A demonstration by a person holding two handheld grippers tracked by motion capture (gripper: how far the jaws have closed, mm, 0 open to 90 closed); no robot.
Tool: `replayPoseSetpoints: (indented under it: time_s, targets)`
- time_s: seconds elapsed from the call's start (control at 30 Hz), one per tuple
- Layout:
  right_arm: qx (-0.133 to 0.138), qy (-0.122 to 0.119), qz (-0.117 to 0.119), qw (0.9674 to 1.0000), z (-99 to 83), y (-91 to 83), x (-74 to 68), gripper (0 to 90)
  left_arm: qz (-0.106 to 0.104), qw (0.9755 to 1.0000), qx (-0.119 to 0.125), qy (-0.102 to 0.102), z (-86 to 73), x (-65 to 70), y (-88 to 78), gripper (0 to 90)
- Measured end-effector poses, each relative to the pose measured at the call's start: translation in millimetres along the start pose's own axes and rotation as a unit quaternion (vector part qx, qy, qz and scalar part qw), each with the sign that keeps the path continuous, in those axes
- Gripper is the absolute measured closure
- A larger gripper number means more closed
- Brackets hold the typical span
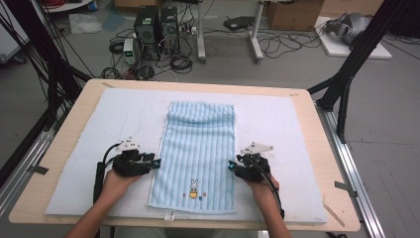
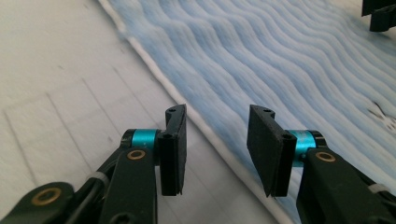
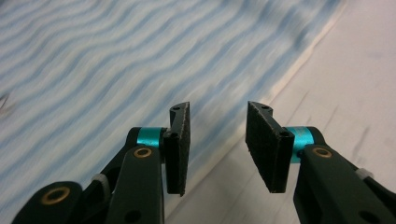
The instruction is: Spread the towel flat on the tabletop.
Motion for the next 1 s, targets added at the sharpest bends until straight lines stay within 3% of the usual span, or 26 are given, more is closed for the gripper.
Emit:
replayPoseSetpoints:
  time_s: [0.2,0.27,0.33,0.4,0.47,0.57,0.7,1.0]
  targets:
    - [0.003,0.003,0.004,1.0000,-11.6,-16.1,-13.1,61.1,-0.017,0.9998,-0.009,0.005,-10.8,19.3,-8.0,63.7]
    - [-0.002,-0.005,0.004,1.0000,-14.3,-18.8,-16.2,62.4,-0.012,0.9997,-0.011,0.016,-12.6,23.2,-9.3,63.8]
    - [-0.011,-0.004,0.009,0.9999,-18.9,-17.3,-18.7,65.9,-0.009,0.9994,-0.015,0.030,-13.7,25.6,-10.0,69.3]
    - [-0.005,0.000,0.017,0.9998,-19.7,-17.1,-18.3,71.3,-0.017,0.9988,-0.021,0.042,-14.8,28.6,-9.9,83.4]
    - [-0.008,0.002,0.025,0.9996,-19.4,-17.0,-18.8,78.1,-0.015,0.9983,-0.022,0.052,-15.2,30.0,-10.6,86.6]
    - [-0.008,-0.004,0.040,0.9991,-19.7,-17.3,-20.6,86.0,-0.023,0.9986,-0.021,0.041,-18.3,31.4,-14.5,86.9]
    - [-0.010,0.002,0.053,0.9985,-21.8,-20.6,-20.7,86.2,-0.034,0.9985,-0.023,0.035,-24.2,35.4,-22.3,86.9]
    - [-0.024,-0.016,0.072,0.9970,-32.9,-38.9,-36.4,86.2,-0.054,0.9974,-0.031,0.035,-37.9,50.2,-39.9,86.9]
Point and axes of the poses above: each handheld gripper's, and its own axes: y roughly forward along the jaws, z roughly out of its top, x roughly to its right, the point moved 3 cm from there along y, roughly forward along the jaws, and after that the axes turned 5 degrees about x, right-handed, at the moved point
